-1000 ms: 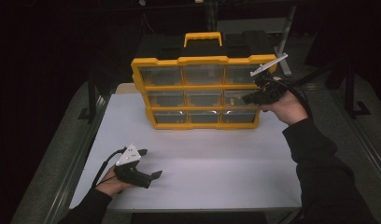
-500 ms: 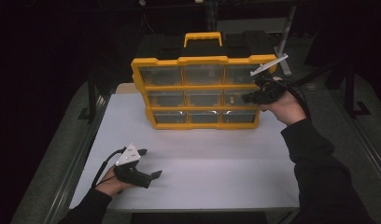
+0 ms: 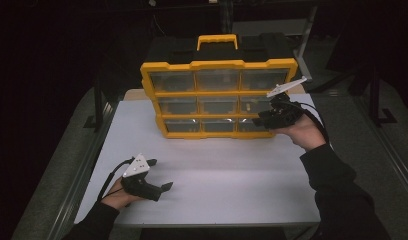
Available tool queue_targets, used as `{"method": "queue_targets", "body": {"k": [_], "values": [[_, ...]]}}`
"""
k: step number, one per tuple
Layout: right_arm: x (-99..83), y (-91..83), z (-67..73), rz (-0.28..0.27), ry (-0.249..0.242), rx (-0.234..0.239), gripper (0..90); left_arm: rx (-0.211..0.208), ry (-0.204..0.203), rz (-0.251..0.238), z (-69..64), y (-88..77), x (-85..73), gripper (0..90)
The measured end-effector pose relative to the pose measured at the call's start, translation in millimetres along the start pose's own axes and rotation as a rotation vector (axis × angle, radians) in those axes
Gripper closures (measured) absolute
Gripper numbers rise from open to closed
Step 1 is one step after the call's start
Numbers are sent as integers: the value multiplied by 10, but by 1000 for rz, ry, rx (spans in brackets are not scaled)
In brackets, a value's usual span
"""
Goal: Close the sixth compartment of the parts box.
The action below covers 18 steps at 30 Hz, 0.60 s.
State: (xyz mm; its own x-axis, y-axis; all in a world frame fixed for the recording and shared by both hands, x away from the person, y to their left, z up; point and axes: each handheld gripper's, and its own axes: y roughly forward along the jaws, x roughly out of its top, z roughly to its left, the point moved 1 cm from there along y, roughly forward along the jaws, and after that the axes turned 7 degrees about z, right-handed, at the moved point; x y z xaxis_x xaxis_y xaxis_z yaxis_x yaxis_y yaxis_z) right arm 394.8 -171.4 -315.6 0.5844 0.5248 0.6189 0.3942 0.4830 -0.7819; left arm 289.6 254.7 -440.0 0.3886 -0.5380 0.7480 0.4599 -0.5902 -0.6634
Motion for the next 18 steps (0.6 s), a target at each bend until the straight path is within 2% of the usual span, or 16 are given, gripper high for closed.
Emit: {"method": "queue_targets", "body": {"k": [6, 18], "values": [[-154, 49, 56, -36, 4, 5, 414, -2, 3, -2, -5, -9, -3, 4], [-470, 215, 193, -87, 5, 9, 192, -6, 0, 1, -1, -6, -2, 4]]}}
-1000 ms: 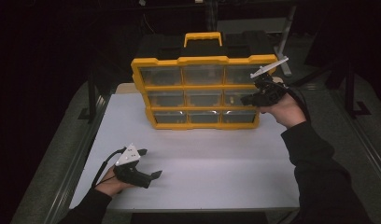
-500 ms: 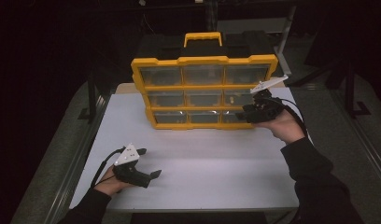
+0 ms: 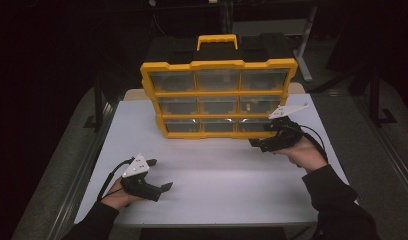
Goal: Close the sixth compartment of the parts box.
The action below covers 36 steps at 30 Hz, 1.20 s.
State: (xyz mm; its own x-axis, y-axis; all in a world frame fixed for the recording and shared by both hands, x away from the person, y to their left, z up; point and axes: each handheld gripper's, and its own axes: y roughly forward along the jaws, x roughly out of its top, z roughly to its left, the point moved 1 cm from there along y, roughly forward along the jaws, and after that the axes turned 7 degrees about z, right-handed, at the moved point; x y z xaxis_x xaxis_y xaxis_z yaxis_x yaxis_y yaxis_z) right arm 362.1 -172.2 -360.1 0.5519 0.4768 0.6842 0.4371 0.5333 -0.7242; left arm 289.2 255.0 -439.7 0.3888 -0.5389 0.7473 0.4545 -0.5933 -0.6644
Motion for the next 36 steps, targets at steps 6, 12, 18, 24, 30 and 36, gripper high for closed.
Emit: {"method": "queue_targets", "body": {"k": [6, 12, 18, 24, 30, 36], "values": [[-140, 53, 71, -22, 0, 4, 127, 0, 1, -2, 1, -1, 1, 4], [-294, 128, 129, -29, 8, -2, 61, -1, -1, -3, 0, -2, 3, 4], [-430, 175, 164, -30, 17, 0, 10, 1, -5, -7, 2, -3, 4, 4], [-560, 211, 198, -25, 29, 7, 8, -3, -5, -8, -3, -1, 4, 4], [-677, 261, 246, -13, 18, 12, 5, -2, -6, -9, -2, -2, 4, 4], [-803, 315, 299, -4, 17, 10, 2, -2, -3, -12, 2, -15, 5, 4]]}}
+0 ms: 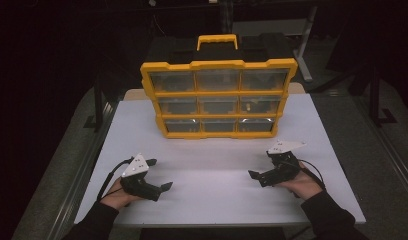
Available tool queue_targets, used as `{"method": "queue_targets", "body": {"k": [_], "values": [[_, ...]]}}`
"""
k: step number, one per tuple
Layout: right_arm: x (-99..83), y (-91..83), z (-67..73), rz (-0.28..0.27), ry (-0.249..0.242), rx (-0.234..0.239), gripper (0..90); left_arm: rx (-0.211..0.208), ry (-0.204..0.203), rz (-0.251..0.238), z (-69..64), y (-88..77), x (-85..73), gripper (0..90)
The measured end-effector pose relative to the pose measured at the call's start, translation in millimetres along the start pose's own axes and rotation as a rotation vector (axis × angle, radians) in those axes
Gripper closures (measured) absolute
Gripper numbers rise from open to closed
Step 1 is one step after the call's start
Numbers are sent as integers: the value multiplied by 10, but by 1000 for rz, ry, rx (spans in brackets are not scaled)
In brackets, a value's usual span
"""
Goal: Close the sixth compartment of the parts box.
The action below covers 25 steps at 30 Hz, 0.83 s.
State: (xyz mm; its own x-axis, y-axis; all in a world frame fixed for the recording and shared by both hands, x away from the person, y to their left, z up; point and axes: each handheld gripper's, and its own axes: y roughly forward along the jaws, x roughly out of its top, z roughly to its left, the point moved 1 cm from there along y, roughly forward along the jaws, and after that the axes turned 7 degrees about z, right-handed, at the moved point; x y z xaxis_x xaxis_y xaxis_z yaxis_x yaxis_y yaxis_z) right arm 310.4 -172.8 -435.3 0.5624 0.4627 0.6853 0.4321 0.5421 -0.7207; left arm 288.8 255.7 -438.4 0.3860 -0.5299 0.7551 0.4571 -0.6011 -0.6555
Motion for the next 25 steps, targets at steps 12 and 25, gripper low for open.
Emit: {"method": "queue_targets", "body": {"k": [12, 25], "values": [[-167, 39, 45, 11, 10, 21, 1, -4, 4, -4, -8, -4, 0, 4], [-203, 34, 28, 5, 13, 29, 1, -6, 9, 0, -10, 2, -6, 4]]}}
